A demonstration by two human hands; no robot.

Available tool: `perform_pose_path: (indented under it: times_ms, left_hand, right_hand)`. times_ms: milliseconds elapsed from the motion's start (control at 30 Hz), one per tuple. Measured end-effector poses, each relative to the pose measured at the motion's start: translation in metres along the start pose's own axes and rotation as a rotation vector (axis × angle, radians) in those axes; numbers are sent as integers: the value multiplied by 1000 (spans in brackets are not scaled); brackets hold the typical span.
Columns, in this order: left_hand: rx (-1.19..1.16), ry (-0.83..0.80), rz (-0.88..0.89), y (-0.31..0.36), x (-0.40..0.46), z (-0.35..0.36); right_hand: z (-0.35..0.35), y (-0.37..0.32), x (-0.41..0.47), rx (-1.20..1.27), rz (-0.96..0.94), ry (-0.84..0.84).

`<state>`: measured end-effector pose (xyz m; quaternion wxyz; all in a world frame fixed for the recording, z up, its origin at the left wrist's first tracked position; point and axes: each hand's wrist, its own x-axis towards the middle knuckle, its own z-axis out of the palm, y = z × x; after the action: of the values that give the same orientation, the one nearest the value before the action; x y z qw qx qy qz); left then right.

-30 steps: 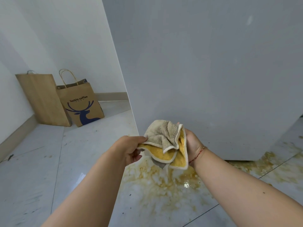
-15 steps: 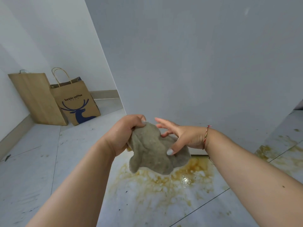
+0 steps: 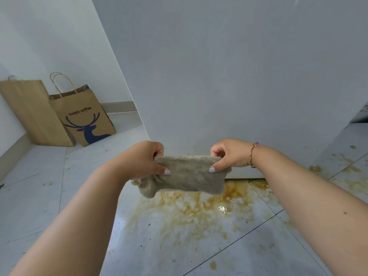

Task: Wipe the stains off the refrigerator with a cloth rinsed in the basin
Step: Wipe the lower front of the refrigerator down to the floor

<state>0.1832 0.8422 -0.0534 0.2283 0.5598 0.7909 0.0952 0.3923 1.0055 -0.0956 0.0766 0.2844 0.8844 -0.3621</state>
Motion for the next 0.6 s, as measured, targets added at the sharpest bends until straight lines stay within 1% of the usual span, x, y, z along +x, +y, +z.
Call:
perform_pose_path:
  times_ms: [67,100,133,200,267,333,367,433,467,533,600]
  left_hand:
    - [123,16,-41,-6,2,6]
    - [149,12,-58,-9,3,11]
    - [148,-2,-75,-11,4,15]
    - [88,-52,-102,-13,6,26]
    - [-19,-81,-119,-14,11,37]
    - [-249,-52,-171,-13,13,50]
    - [-372,-33,-203,-11,14,58]
    - [-638,-27,-243,-4,14,74]
    - [-807,-47,-265,0,14,82]
    - [-1125,-112,-319,3,14,91]
    - [-1296,-148,-361,0,15,99]
  right_hand:
    - [1,2,2,-128,45,97]
    - [2,3,4,-154,73,147]
    - [4,3,7,-122,112,184]
    - [10,3,14,63,220,205]
    - [19,0,19,291,334,197]
    - [33,-5,25,577,427,234]
    - [41,-10,28,701,442,259]
    - [57,-21,34,845,415,304]
    - [64,-29,34,896,401,299]
    - [72,-45,28,1044,345,222]
    - [74,-51,23,1238,301,81]
